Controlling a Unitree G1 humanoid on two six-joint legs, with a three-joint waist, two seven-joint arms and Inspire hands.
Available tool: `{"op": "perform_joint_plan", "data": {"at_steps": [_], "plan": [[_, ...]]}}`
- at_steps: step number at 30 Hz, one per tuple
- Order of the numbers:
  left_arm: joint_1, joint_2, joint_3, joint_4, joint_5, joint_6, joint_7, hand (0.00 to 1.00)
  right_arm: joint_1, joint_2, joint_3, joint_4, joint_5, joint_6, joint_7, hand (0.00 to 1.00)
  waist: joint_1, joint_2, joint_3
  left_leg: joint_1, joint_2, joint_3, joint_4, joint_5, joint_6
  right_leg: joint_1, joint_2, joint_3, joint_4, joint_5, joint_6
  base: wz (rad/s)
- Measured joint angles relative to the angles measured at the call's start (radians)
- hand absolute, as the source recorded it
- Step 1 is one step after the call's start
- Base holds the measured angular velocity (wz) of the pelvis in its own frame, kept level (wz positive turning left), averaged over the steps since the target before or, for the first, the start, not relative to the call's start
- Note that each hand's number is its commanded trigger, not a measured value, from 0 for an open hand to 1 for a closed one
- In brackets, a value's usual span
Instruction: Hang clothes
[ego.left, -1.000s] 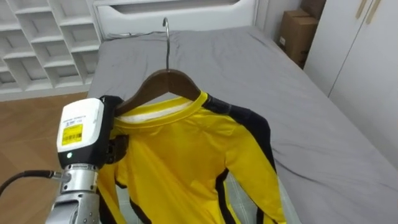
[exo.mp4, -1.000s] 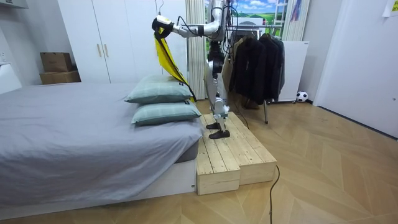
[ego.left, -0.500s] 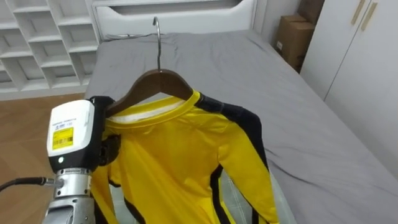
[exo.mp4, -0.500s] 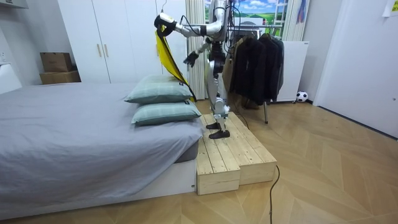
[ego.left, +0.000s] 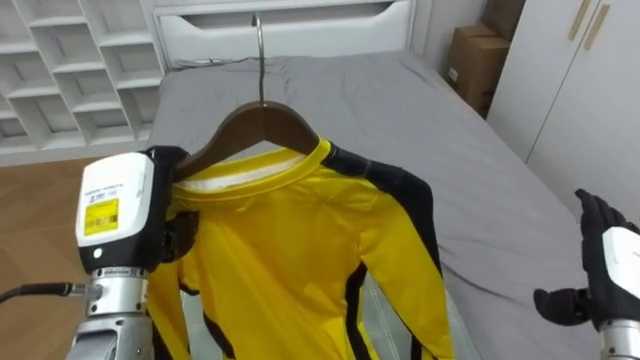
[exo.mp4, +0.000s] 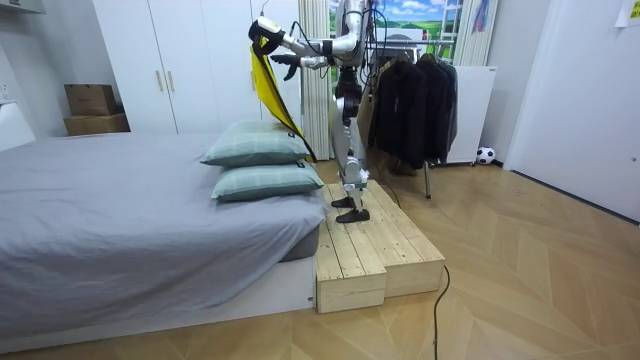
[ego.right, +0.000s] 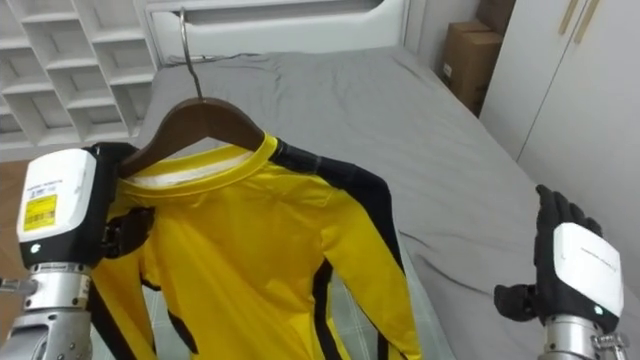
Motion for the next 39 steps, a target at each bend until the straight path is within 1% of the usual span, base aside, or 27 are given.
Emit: {"op": "perform_joint_plan", "data": {"at_steps": [7,11,15,18,19,22,26,30,32,34,36,39], "plan": [[0.007,-0.004,0.0,-0.001,0.005,0.0,-0.028,1.0,0.001,0.0,0.026,-0.1,-0.021,0.0,-0.001,0.0,0.003,0.001,-0.0003,0.0,0.002,0.005,0.0,0.0,0.0,-0.001,0.001,0.003,0.001,0.0,0.0,0.0],[0.007,-0.01,0.0,-0.001,0.01,0.0,-0.033,1.0,0.001,0.0,0.049,-0.128,-0.028,-0.002,-0.003,0.0,0.005,0.002,-0.0005,0.0,0.002,0.005,0.0,0.0,0.0,-0.001,0.002,0.004,0.001,0.0,0.0,0.0],[0.006,-0.012,0.0,-0.004,0.01,0.0,-0.038,1.0,0.002,0.0,0.083,-0.152,-0.056,-0.003,0.006,0.0,0.018,0.005,-0.002,0.0,0.003,0.007,0.0,0.0,0.0,-0.004,0.002,0.005,0.003,0.0,0.0,-0.04],[0.006,-0.013,0.0,-0.006,0.004,-0.006,-0.046,1.0,0.002,-0.001,0.111,-0.156,-0.05,-0.004,0.034,0.0,0.024,0.005,-0.0021,0.001,0.003,0.005,0.001,0.0,0.0,-0.002,0.001,0.003,0.004,0.0,0.0,0.01],[0.006,-0.013,0.0,-0.006,0.003,-0.01,-0.046,1.0,0.002,-0.001,0.122,-0.159,-0.048,-0.011,0.046,0.0,0.025,0.006,-0.0019,0.001,0.003,0.005,0.001,0.0,0.0,-0.002,0.001,0.003,0.004,0.0,0.0,0.0],[0.006,-0.013,0.0,-0.007,0.003,-0.026,-0.048,1.0,0.002,-0.001,0.132,-0.187,-0.041,-0.017,0.077,0.0,0.028,0.006,-0.0017,-0.001,0.003,0.005,-0.001,0.0,0.0,-0.004,0.001,0.003,0.004,0.0,0.0,0.0],[0.006,-0.014,0.0,-0.008,0.003,-0.027,-0.054,1.0,0.002,-0.001,0.145,-0.227,-0.019,-0.024,0.107,0.0,0.031,0.005,-0.0012,0.0,0.003,0.006,-0.003,0.0,0.0,-0.005,0.001,0.002,0.004,0.0,0.0,0.0],[0.006,-0.026,0.0,-0.017,0.003,-0.031,-0.054,1.0,0.002,-0.001,0.158,-0.24,0.026,-0.035,0.136,0.0,0.035,0.003,-0.0003,-0.001,0.002,0.006,-0.008,0.0,0.0,-0.005,0.001,0.001,0.0,0.0,0.0,0.0],[0.006,-0.027,0.0,-0.024,0.003,-0.038,-0.054,1.0,0.002,-0.002,0.158,-0.254,0.037,-0.035,0.159,0.0,0.043,0.003,-0.0003,-0.001,0.002,0.009,-0.01,0.0,0.0,-0.007,0.002,0.004,0.0,0.0,0.0,-0.04],[0.006,-0.029,-0.001,-0.028,0.003,-0.055,-0.054,1.0,0.002,-0.003,0.165,-0.285,0.043,-0.037,0.186,0.0,0.051,0.003,-0.0002,0.0,0.003,0.01,-0.011,0.0,0.0,-0.007,0.002,0.004,-0.001,0.0,0.0,-0.02],[0.006,-0.032,-0.001,-0.028,0.003,-0.063,-0.054,1.0,0.002,-0.004,0.173,-0.302,0.056,-0.046,0.208,0.0,0.054,0.003,0.0,0.0,0.003,0.01,-0.011,0.0,0.0,-0.008,0.002,0.004,-0.001,0.0,0.0,0.0],[0.007,-0.032,-0.002,-0.028,0.004,-0.065,-0.054,1.0,0.002,-0.005,0.204,-0.318,0.063,-0.047,0.238,0.0,0.057,0.0,0.0018,-0.001,0.003,0.008,-0.011,0.0,0.0,-0.008,0.002,0.001,-0.002,0.0,0.0,0.0]]}}
